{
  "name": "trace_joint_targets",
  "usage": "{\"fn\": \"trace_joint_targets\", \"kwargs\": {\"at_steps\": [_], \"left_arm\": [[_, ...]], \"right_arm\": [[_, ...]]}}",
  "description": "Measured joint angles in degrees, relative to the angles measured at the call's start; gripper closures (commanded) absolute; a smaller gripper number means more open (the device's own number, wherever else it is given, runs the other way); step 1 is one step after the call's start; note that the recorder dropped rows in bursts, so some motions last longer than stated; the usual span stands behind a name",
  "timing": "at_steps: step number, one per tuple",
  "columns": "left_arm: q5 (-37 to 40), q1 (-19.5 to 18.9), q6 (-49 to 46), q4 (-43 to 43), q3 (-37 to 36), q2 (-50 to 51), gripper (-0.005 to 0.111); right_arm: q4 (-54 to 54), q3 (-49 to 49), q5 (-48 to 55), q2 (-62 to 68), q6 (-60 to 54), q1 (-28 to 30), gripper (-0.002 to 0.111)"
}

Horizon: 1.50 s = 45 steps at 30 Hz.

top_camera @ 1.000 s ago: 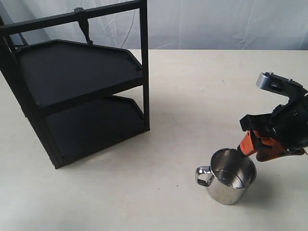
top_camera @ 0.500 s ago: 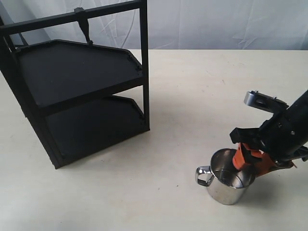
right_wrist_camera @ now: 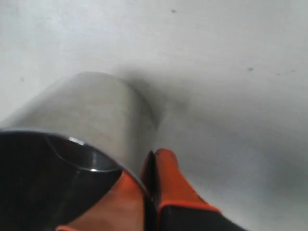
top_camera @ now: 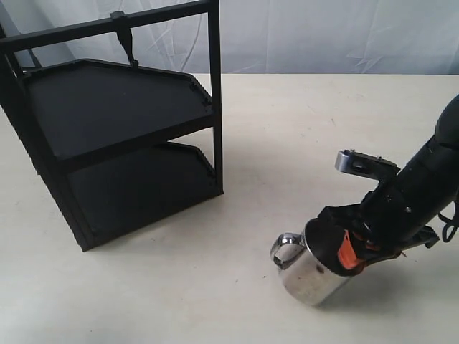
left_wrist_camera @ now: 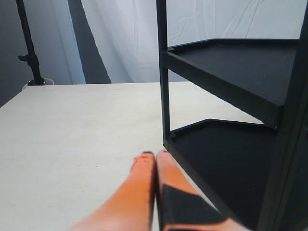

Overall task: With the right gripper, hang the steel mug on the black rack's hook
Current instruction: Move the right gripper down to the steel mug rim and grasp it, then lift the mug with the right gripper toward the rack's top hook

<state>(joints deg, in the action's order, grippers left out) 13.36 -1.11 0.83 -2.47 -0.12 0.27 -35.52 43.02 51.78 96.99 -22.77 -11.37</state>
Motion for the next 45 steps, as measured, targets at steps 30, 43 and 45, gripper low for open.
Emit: {"fn": "trace_joint_targets", "kwargs": {"at_steps": [30,43,45], "left_arm": [[0.00,0.00,0.00,0.00,0.00,0.00,0.105],[0.00,0.00,0.00,0.00,0.00,0.00,0.105],[0.00,0.00,0.00,0.00,0.00,0.00,0.105]], "right_arm": [[-59.98,7.65,17.08,0.10,-6.97,-11.34,0.109],[-61.18,9.51,17.08,0.10,-5.32,-15.67,0.109],[-61.18,9.51,17.08,0.10,-5.32,-15.67,0.109]]}}
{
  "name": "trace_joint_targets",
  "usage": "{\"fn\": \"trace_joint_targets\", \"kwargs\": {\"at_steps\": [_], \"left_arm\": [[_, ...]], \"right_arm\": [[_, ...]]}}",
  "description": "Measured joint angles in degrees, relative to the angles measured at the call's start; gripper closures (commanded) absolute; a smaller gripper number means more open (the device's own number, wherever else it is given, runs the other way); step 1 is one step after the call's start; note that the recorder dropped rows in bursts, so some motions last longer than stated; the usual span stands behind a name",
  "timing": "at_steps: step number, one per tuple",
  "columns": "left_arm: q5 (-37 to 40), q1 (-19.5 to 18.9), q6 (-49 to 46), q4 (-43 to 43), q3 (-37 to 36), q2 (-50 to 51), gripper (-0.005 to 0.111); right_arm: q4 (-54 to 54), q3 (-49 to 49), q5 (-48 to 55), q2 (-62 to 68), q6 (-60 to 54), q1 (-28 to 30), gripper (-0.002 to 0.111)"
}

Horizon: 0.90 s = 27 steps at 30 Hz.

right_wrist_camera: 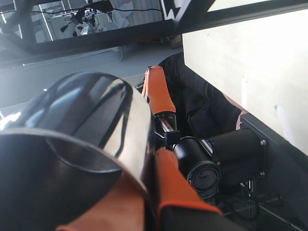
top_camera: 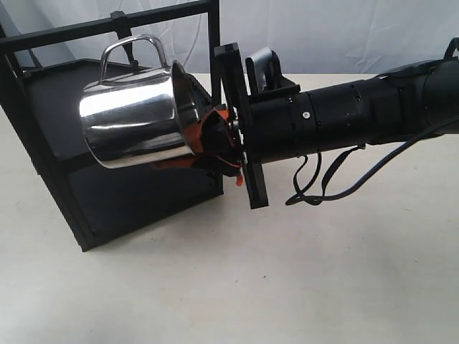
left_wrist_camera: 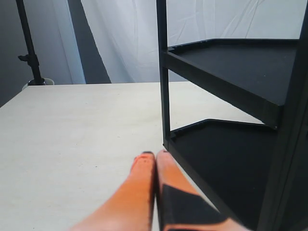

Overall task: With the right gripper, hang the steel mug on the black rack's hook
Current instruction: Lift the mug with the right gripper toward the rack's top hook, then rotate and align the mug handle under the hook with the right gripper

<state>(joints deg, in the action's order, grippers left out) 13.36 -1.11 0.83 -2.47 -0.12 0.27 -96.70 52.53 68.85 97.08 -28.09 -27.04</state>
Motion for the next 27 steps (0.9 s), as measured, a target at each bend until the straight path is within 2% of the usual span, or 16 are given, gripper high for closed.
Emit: {"fn": "trace_joint_targets", "kwargs": {"at_steps": [14,27], "left_arm": [[0.00,0.00,0.00,0.00,0.00,0.00,0.105],[0.00,0.00,0.00,0.00,0.00,0.00,0.105]], "right_arm": [[-1.02,0.00,0.00,0.00,1.77,0.00,0.109],[-2.24,0.00,-1.04,1.92,8.38,0.00,0.109]]}}
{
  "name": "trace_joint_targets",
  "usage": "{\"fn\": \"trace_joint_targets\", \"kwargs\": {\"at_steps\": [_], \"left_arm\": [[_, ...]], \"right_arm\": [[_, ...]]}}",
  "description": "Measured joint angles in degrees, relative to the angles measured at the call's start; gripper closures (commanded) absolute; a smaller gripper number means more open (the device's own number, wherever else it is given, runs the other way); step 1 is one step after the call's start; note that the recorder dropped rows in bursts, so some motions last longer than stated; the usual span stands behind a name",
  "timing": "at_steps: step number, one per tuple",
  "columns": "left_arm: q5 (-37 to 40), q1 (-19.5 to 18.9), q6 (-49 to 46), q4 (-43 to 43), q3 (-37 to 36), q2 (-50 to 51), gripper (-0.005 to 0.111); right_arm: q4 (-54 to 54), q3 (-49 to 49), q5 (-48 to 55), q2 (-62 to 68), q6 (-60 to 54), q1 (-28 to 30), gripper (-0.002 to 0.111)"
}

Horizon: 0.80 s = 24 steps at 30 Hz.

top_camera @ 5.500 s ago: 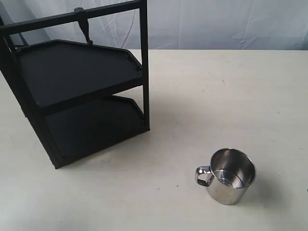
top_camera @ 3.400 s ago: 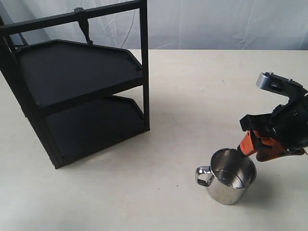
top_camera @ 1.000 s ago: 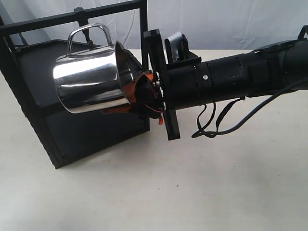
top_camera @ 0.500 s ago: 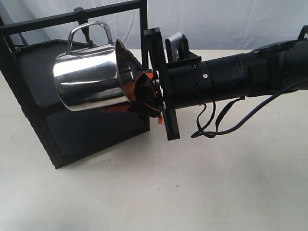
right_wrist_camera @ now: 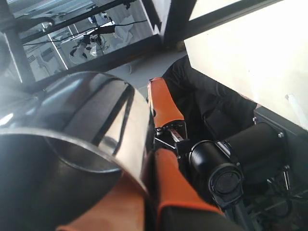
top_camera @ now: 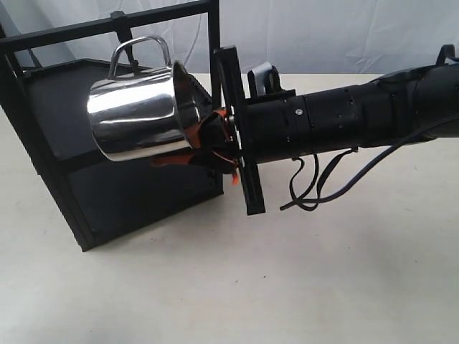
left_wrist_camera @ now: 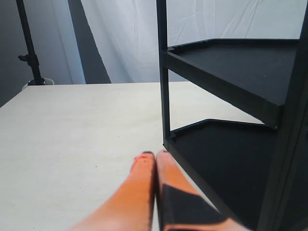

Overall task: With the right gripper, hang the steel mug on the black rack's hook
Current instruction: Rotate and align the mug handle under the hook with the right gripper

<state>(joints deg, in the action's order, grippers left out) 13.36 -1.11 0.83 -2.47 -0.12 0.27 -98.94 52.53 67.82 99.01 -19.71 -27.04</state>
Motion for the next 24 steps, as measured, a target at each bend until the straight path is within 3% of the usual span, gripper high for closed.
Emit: {"fn": "trace_joint_targets", "kwargs": {"at_steps": [24], "left_arm": [[0.00,0.00,0.00,0.00,0.00,0.00,0.105]], "right_arm": [[0.00,4.70,-0.49,5.74,4.05,0.00,0.109]]}}
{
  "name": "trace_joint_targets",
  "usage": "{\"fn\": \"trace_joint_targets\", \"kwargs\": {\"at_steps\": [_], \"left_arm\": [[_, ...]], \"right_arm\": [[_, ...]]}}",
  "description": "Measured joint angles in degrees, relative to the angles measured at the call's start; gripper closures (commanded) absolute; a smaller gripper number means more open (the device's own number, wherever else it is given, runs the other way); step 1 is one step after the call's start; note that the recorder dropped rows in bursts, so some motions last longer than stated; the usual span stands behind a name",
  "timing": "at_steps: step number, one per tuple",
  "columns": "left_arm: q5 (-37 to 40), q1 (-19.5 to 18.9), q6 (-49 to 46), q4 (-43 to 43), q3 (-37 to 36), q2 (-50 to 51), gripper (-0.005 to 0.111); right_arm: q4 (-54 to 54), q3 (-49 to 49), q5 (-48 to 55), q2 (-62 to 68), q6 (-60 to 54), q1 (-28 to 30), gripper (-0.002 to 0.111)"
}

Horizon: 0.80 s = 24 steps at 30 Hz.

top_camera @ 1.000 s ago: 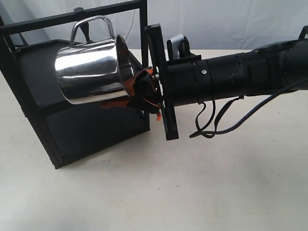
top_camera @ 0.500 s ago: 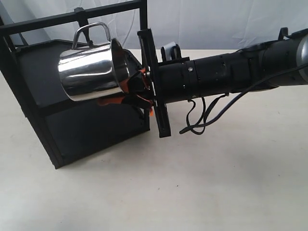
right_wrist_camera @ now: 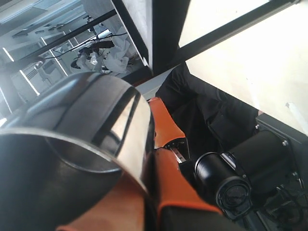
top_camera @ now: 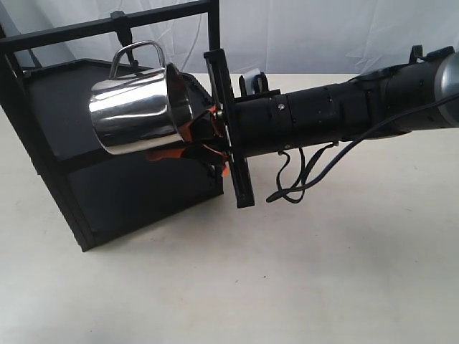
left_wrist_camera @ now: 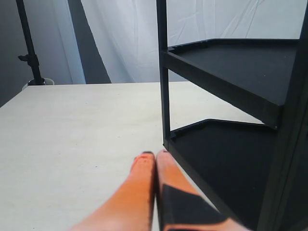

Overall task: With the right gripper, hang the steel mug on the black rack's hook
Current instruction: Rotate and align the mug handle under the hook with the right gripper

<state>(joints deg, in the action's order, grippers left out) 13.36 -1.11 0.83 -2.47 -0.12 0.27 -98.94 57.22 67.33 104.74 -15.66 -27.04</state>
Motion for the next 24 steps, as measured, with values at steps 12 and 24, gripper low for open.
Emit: {"fn": "trace_joint_targets", "kwargs": {"at_steps": [12,24], "left_arm": [[0.00,0.00,0.00,0.00,0.00,0.00,0.105],[0.00,0.00,0.00,0.00,0.00,0.00,0.105]], "right_arm": [[0.35,0.00,-0.59,0.00,0.00,-0.03,0.109],[2.29,0.00,-2.52,0.00,0.00,-0.03,0.109]]}}
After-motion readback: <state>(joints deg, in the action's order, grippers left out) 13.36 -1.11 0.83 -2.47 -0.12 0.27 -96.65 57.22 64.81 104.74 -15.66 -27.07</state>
